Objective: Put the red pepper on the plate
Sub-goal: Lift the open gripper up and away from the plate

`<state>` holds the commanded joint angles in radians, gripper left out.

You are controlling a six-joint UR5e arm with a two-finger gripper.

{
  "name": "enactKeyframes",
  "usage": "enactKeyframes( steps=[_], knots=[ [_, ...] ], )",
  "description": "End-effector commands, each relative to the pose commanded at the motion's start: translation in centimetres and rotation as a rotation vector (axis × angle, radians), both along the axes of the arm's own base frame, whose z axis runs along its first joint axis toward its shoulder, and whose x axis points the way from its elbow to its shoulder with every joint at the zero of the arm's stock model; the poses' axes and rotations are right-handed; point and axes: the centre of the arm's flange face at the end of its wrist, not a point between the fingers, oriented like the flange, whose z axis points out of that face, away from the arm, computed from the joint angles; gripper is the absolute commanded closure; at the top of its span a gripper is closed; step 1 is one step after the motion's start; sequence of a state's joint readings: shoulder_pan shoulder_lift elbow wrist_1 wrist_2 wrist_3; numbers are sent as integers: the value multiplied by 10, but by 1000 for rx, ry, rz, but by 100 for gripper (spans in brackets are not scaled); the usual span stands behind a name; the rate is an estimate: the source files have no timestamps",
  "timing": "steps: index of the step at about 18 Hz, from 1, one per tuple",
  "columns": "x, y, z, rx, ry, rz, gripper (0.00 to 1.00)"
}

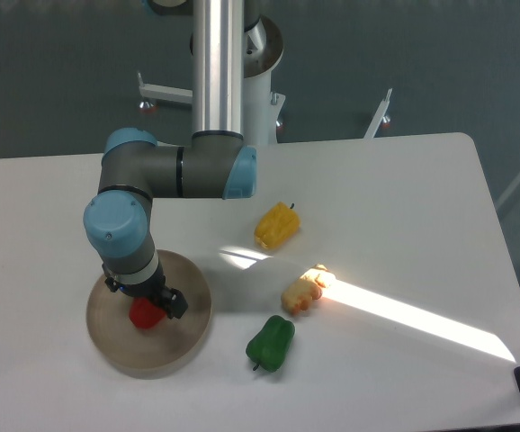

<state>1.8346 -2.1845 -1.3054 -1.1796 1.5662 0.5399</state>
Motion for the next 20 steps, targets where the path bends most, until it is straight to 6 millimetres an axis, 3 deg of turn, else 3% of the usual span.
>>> enactKeyframes(
  steps=[4, 8, 10, 11, 18, 20],
  knots=[
    [-7, -8, 20, -13, -8, -11, 0],
    [-40, -21, 43, -19, -7, -43, 0],
    [-62, -27, 57, -22, -7, -67, 0],
    [-83, -30, 65, -28, -7, -72, 0],
    [-192, -56, 72, -27, 7, -175, 0],
    [-216, -60, 74, -26, 15, -197, 0]
  ],
)
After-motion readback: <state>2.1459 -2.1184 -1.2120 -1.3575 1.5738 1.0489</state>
